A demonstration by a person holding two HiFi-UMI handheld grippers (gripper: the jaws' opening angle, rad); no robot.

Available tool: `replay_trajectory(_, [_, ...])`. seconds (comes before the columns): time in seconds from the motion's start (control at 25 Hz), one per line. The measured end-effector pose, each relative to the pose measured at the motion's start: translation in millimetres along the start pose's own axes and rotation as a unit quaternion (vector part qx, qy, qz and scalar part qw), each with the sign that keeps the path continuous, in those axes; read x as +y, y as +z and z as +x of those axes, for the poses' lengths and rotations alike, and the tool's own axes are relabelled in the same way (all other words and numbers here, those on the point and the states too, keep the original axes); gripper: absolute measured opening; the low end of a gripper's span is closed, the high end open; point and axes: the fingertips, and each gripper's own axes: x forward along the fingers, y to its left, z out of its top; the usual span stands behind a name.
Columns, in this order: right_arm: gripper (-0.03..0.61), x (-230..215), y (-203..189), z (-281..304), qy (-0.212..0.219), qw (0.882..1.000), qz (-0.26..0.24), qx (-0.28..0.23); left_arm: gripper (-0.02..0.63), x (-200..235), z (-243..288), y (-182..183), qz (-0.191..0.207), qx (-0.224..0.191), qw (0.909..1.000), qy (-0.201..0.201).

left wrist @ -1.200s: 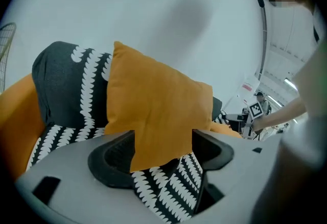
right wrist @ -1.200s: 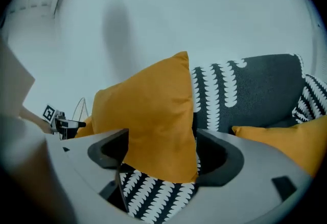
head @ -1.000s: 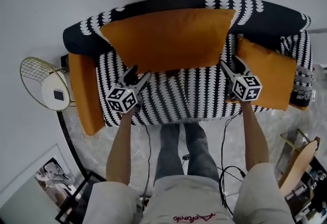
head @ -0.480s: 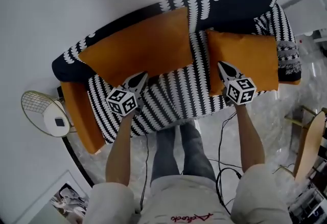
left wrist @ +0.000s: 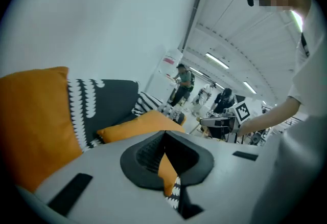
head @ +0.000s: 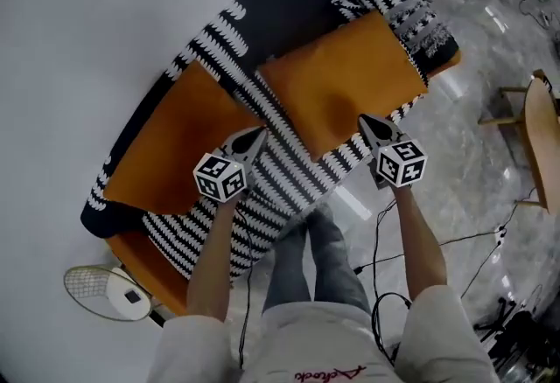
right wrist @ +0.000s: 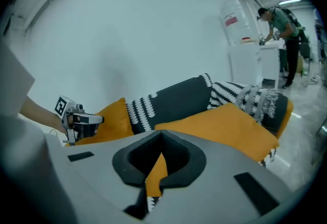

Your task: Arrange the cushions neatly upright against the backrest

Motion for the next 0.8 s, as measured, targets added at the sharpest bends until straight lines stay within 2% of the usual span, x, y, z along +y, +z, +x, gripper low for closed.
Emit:
replay_trajectory(0.2, [0.028, -56.8, -21.8, -67.4, -0.084, 0.995, 0.052, -0.031, 0.029, -53.8, 80.8, 2.5, 0.037, 0.043, 0.9948, -0.085])
replay_trajectory(0.48, [0.028, -84.5, -63.6, -128.1, -0.164, 0.979, 0.109, -0.050, 0.029, -106.7, 138.4, -17.8, 0.062, 0.094, 0.9792, -0.169])
replay_trajectory(0.6, [0.028, -89.5, -69.9, -137.7, -0.176, 0.975, 0.121, -0.053, 0.029, -116.4, 153.4, -23.1, 0.064, 0.109, 0.9747, -0.185])
replay_trajectory(0.8, [0.028, -93.3, -60.0, -136.8, -0.176, 0.977, 0.109, -0.052, 0.029, -118.6, 167.0, -18.9, 0.064, 0.105, 0.9741, -0.190])
